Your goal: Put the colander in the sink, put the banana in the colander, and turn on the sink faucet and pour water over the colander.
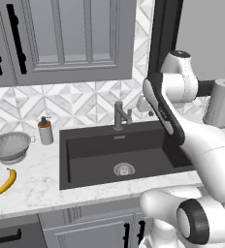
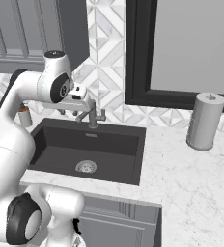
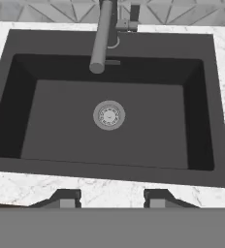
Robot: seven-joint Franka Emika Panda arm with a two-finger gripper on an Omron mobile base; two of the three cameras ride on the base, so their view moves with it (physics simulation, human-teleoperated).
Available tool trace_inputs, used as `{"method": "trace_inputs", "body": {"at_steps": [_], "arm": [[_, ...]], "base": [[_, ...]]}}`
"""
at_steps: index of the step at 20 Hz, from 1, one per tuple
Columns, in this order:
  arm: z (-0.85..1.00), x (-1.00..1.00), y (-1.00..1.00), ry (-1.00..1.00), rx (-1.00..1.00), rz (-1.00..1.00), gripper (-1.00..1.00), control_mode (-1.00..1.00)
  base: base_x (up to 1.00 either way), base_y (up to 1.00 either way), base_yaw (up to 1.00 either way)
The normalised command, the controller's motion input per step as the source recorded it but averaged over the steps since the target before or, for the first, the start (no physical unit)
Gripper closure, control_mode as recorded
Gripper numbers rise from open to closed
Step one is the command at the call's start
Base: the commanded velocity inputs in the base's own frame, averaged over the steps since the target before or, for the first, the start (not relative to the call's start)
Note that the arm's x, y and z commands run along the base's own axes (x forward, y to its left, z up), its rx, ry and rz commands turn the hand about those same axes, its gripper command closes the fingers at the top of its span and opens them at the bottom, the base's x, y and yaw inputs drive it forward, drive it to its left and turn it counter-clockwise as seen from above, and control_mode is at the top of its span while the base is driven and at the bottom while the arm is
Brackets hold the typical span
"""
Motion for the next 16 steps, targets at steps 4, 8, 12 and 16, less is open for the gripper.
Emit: {"method": "trace_inputs", "body": {"at_steps": [4, 8, 12, 16], "arm": [[0.0, -0.06, 0.02, 0.0, 0.0, 0.0, -1.0, -1.0], [-0.03, -0.43, 0.36, 0.0, 0.0, 0.01, -1.0, -1.0], [-0.07, -0.51, 0.73, 0.0, -0.01, 0.02, -1.0, -1.0], [-0.08, -0.39, 0.98, 0.0, -0.06, 0.0, -1.0, -1.0]], "base": [[0.0, 0.0, 0.0], [0.0, 0.0, 0.0], [0.0, 0.0, 0.0], [0.0, 0.0, 0.0]]}}
